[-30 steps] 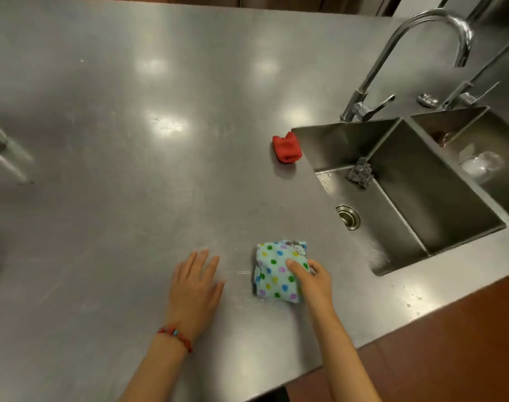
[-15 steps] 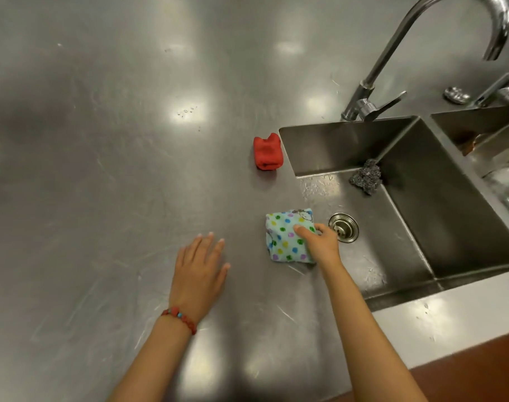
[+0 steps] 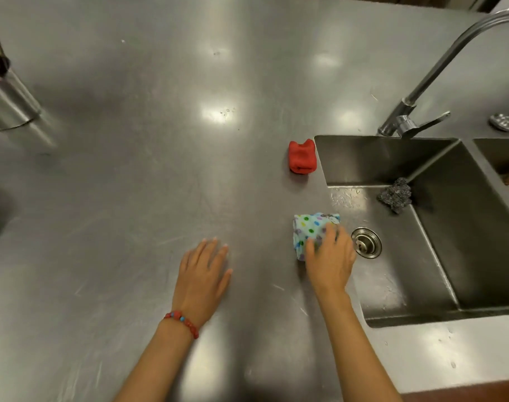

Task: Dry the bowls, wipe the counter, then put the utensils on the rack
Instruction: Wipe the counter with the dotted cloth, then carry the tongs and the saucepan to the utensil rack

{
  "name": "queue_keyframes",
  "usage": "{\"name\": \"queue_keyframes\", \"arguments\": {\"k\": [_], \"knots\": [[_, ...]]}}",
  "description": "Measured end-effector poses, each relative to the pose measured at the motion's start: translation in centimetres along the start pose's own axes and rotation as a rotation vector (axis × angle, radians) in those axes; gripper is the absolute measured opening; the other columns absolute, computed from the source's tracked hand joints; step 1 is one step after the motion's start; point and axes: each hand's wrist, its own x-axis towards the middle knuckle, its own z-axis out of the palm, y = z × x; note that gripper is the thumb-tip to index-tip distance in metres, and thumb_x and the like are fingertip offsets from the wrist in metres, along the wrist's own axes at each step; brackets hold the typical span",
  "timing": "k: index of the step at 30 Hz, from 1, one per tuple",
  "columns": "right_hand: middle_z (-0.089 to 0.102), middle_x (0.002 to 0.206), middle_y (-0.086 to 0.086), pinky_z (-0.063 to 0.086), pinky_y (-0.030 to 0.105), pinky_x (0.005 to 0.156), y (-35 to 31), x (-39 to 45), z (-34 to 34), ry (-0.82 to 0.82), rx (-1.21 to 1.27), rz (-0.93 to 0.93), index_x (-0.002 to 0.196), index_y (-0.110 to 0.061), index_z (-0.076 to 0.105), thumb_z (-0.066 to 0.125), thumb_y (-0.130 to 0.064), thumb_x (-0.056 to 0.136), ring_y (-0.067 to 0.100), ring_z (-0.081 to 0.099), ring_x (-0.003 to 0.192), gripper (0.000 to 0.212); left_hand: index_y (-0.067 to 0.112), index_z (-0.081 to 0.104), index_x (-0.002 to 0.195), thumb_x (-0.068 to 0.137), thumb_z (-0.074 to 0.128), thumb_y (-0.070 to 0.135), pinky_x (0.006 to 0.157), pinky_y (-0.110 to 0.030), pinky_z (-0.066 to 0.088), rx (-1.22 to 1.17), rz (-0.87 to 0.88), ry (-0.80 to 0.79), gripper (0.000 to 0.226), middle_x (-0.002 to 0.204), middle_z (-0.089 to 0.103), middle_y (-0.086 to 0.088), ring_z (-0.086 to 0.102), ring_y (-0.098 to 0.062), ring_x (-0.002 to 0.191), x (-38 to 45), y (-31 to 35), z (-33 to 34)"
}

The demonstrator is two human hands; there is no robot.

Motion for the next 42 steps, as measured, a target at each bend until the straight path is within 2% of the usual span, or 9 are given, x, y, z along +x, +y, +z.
{"name": "queue_keyframes", "arguments": {"k": [3, 9, 12, 23, 26, 29, 31, 35, 42], "knots": [[0.035, 0.147, 0.014, 0.018, 0.039, 0.112, -3.2, -3.8, 0.4, -0.095, 0.015, -0.226, 0.135, -0.01, 0.042, 0.054, -0.028, 0.089, 0.028, 0.027, 0.139, 0.051, 0.005, 0.066, 0.108, 0.091, 0.027, 0.044, 0.082, -0.058, 0.048, -0.005, -0.055, 0.026, 0.058, 0.114, 0.065, -0.021, 0.062, -0.04, 0.103, -2.3, -2.2, -0.9], [0.06, 0.125, 0.02, 0.044, 0.052, 0.095, -11.8, -13.3, 1.8, -0.233, 0.036, -0.623, 0.114, -0.002, 0.063, 0.077, -0.018, 0.072, 0.037, 0.057, 0.115, 0.047, 0.004, 0.067, 0.106, 0.078, 0.039, 0.034, 0.078, -0.061, 0.048, -0.014, -0.203, 0.13, 0.05, 0.112, 0.065, -0.022, 0.063, -0.042, 0.101, -9.7, -8.9, -3.2], [0.069, 0.11, 0.016, 0.053, 0.051, 0.079, -16.8, -18.4, 2.4, -0.227, 0.018, -0.765, 0.104, -0.005, 0.069, 0.086, -0.02, 0.057, 0.033, 0.067, 0.1, 0.052, 0.003, 0.067, 0.107, 0.079, 0.038, 0.035, 0.081, -0.062, 0.046, -0.033, -0.308, 0.189, 0.051, 0.114, 0.065, -0.022, 0.061, -0.042, 0.103, -14.7, -13.4, -4.7], [0.072, 0.103, 0.01, 0.056, 0.044, 0.073, -36.0, -38.8, 5.8, -0.322, 0.078, -1.111, 0.099, -0.008, 0.07, 0.089, -0.024, 0.051, 0.026, 0.07, 0.093, 0.054, 0.004, 0.066, 0.108, 0.078, 0.039, 0.034, 0.081, -0.059, 0.049, -0.012, -0.676, 0.307, 0.051, 0.114, 0.065, -0.022, 0.062, -0.041, 0.102, -34.9, -32.7, -11.3], [0.069, 0.112, 0.012, 0.052, 0.046, 0.085, -39.7, -42.1, 7.1, -0.355, 0.124, -1.16, 0.107, -0.008, 0.067, 0.084, -0.022, 0.061, 0.028, 0.066, 0.102, 0.051, 0.003, 0.066, 0.107, 0.079, 0.039, 0.034, 0.08, -0.06, 0.048, -0.017, -0.763, 0.318, 0.05, 0.111, 0.066, -0.022, 0.062, -0.042, 0.103, -38.1, -36.4, -12.5], [0.044, 0.144, 0.004, 0.023, 0.034, 0.112, -43.4, -43.9, 8.7, -0.463, 0.156, -1.185, 0.135, -0.017, 0.045, 0.056, -0.032, 0.089, 0.02, 0.037, 0.135, 0.05, 0.001, 0.066, 0.106, 0.087, 0.033, 0.041, 0.082, -0.061, 0.048, -0.043, -0.82, 0.359, 0.055, 0.111, 0.065, -0.023, 0.06, -0.043, 0.105, -40.0, -40.1, -13.6], [0.031, 0.151, -0.003, 0.011, 0.029, 0.115, -45.9, -44.4, 10.3, -0.495, 0.171, -1.218, 0.141, -0.023, 0.032, 0.043, -0.04, 0.094, 0.013, 0.021, 0.141, 0.051, 0.002, 0.066, 0.107, 0.09, 0.028, 0.044, 0.083, -0.061, 0.048, -0.056, -0.847, 0.355, 0.059, 0.112, 0.065, -0.023, 0.059, -0.043, 0.107, -40.6, -42.6, -14.2], [0.033, 0.15, -0.003, 0.012, 0.028, 0.114, -51.8, -45.0, 13.0, -0.52, 0.195, -1.217, 0.141, -0.023, 0.034, 0.042, -0.04, 0.095, 0.012, 0.023, 0.14, 0.05, 0.002, 0.065, 0.11, 0.084, 0.035, 0.038, 0.084, -0.063, 0.047, -0.06, -0.9, 0.356, 0.054, 0.114, 0.064, -0.023, 0.058, -0.043, 0.107, -40.4, -48.3, -15.7], [0.038, 0.147, 0.001, 0.017, 0.029, 0.112, -63.2, -46.4, 17.1, -0.568, 0.185, -1.251, 0.14, -0.019, 0.035, 0.044, -0.038, 0.094, 0.016, 0.029, 0.138, 0.05, 0.0, 0.066, 0.107, 0.095, 0.009, 0.048, 0.083, -0.062, 0.045, -0.029, -0.963, 0.426, 0.075, 0.112, 0.065, -0.024, 0.06, -0.045, 0.104, -40.6, -57.9, -21.1]]}}
